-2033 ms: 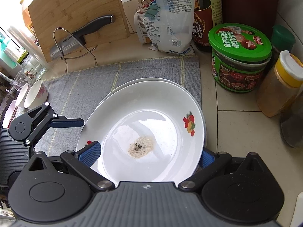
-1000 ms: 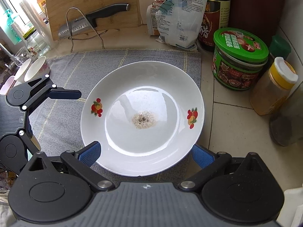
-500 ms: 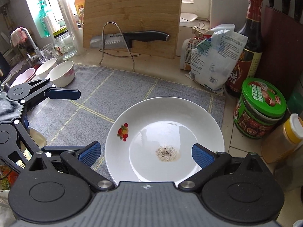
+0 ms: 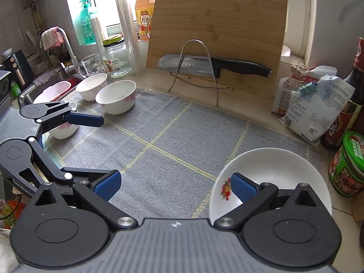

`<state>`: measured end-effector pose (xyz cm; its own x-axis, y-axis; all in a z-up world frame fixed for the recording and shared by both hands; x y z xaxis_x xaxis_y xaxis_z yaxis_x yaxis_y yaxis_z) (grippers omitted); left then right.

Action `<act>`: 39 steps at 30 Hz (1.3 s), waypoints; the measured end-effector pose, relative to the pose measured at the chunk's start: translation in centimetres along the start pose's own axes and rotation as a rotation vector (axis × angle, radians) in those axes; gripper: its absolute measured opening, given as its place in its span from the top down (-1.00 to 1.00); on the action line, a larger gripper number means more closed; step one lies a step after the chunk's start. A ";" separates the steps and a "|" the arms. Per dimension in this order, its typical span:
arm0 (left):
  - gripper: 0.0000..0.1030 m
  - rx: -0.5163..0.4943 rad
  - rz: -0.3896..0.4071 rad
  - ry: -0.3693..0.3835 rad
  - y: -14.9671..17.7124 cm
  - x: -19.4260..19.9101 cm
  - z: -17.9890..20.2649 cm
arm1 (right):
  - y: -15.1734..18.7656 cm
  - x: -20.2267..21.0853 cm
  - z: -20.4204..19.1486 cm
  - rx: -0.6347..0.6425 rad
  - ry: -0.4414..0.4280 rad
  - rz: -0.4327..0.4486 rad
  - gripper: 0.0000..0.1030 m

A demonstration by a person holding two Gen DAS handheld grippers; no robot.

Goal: Organize plates and bowls
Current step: 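Move the left gripper to a white bowl on the towel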

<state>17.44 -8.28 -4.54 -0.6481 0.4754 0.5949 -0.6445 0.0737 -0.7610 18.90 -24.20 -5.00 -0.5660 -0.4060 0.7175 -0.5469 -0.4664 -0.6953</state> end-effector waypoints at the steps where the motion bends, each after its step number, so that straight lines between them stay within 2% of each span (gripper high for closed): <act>1: -0.99 -0.003 0.005 -0.007 0.0 0.6 -1.0 | -0.4 -0.4 -1.0 0.005 -0.003 -0.002 -1.00; 10: -0.99 -0.007 0.025 -0.113 0.0 5.3 -11.6 | -3.2 -6.1 -10.0 0.021 -0.048 -0.044 -1.00; 19: -0.99 0.016 0.022 -0.177 1.2 8.1 -18.4 | -6.4 -11.8 -16.9 0.095 -0.097 -0.058 -1.00; 25: -0.99 0.041 0.018 -0.208 1.7 9.0 -21.2 | -7.8 -14.3 -19.8 0.151 -0.114 -0.059 -1.00; 33: -0.99 0.059 0.014 -0.219 1.9 9.1 -23.2 | -7.6 -16.7 -22.6 0.201 -0.157 -0.101 -1.00; 39: -0.98 0.057 0.006 -0.205 2.0 8.7 -23.7 | -7.1 -17.3 -23.2 0.246 -0.113 -0.114 -1.00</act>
<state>20.15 16.75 -7.00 -0.7170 0.2866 0.6354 -0.6587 0.0194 -0.7521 18.24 4.36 -13.43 -0.4294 -0.4183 0.8004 -0.4291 -0.6854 -0.5884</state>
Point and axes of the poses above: each gripper's, at about its wrist camera, not at the fingertips, and x roughly against the way its jaws point, z to its right, y to its underside, the point moved 6 cm from there along -x, roughly the way its jaws point, and after that the axes turned 14 degrees about x, right-handed, at the moved point
